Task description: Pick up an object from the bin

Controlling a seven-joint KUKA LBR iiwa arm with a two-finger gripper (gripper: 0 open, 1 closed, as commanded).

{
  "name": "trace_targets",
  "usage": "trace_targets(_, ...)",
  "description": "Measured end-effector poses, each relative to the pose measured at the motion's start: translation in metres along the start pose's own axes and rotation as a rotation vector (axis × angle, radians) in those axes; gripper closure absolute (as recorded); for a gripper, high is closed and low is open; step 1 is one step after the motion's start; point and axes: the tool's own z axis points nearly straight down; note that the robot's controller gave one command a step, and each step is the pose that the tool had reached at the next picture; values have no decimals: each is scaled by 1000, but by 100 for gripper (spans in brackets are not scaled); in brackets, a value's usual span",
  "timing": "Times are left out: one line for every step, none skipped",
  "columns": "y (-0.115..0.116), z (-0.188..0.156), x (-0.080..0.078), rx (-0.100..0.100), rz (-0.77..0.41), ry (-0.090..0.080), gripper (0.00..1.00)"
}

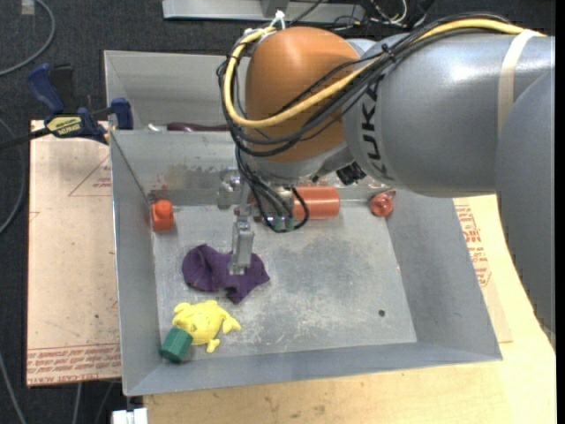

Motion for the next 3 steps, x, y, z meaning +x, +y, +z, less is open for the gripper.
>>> trace_targets(-1, -5, -1, -1, 4, -7, 0)
trace_targets(-6, 39, 39, -3, 45, -11, 0)
trace_targets(-8, 119, 58, -3, 41, -6, 100)
